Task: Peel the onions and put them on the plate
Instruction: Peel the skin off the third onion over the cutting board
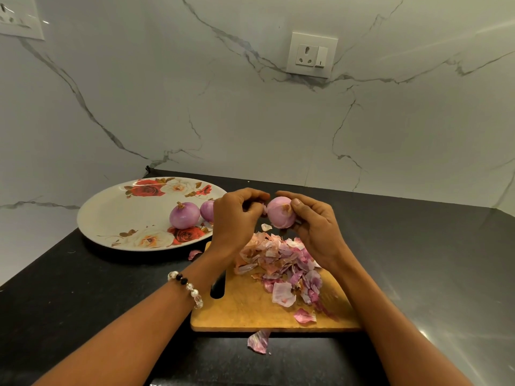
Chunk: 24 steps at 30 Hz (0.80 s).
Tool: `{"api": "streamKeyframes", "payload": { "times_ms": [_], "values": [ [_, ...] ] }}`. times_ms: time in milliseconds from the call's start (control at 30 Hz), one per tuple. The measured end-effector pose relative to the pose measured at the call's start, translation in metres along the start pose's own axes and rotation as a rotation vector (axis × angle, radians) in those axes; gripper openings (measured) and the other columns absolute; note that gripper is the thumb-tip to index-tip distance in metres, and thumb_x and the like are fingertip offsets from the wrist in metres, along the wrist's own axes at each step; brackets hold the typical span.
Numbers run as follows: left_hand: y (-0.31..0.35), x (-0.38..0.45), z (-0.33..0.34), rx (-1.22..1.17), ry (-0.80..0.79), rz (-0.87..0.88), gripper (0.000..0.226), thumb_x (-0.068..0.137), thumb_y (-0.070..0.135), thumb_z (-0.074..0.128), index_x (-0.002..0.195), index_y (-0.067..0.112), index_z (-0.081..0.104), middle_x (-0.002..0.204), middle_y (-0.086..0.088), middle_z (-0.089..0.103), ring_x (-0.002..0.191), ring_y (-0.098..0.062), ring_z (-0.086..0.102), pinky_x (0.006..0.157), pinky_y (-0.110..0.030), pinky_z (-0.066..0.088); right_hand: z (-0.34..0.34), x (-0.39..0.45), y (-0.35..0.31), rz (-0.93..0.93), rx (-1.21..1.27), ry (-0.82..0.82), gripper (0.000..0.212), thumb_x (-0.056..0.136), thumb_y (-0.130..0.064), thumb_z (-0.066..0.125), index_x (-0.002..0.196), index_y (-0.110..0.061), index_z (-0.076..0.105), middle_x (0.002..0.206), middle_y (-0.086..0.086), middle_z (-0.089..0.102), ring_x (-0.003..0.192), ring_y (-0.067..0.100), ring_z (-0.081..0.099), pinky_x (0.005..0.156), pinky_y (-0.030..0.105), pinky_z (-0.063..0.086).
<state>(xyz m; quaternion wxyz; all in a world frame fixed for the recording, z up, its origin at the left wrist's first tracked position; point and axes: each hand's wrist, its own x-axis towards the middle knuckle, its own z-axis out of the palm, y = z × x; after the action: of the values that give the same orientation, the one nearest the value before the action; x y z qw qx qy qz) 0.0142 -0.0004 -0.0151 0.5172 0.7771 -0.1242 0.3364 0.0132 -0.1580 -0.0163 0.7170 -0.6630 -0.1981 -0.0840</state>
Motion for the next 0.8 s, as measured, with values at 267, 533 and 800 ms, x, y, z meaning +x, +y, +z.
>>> {"api": "streamKeyframes", "payload": {
  "times_ms": [267, 533, 800],
  "values": [
    [0.004, 0.001, -0.002, -0.268, -0.209, -0.083, 0.034, 0.081, 0.03, 0.067, 0.109, 0.01, 0.069, 0.096, -0.002, 0.072, 0.082, -0.014, 0.071, 0.068, -0.028, 0.059, -0.006, 0.002, -0.005, 0.004, 0.097, 0.06, 0.029, 0.103, -0.009, 0.04, 0.107, -0.013, 0.068, 0.103, 0.005, 0.071, 0.092, 0.023, 0.068, 0.068, 0.028, 0.06],
    [-0.003, 0.007, -0.012, -0.256, -0.327, -0.065, 0.029, 0.08, 0.015, 0.07, 0.108, 0.008, 0.069, 0.093, -0.005, 0.072, 0.078, -0.014, 0.072, 0.069, -0.026, 0.059, -0.008, 0.002, -0.004, 0.042, 0.043, 0.012, 0.029, 0.103, -0.009, 0.04, 0.106, -0.013, 0.069, 0.105, 0.005, 0.071, 0.096, 0.021, 0.068, 0.073, 0.028, 0.06],
    [-0.01, 0.007, -0.009, -0.112, -0.276, 0.142, 0.029, 0.085, 0.016, 0.066, 0.111, 0.005, 0.068, 0.099, -0.008, 0.071, 0.084, -0.016, 0.07, 0.073, -0.028, 0.059, -0.009, 0.002, -0.003, 0.04, 0.073, 0.009, 0.028, 0.102, -0.009, 0.041, 0.106, -0.011, 0.069, 0.107, 0.007, 0.071, 0.096, 0.023, 0.069, 0.073, 0.03, 0.06]
  ]
}}
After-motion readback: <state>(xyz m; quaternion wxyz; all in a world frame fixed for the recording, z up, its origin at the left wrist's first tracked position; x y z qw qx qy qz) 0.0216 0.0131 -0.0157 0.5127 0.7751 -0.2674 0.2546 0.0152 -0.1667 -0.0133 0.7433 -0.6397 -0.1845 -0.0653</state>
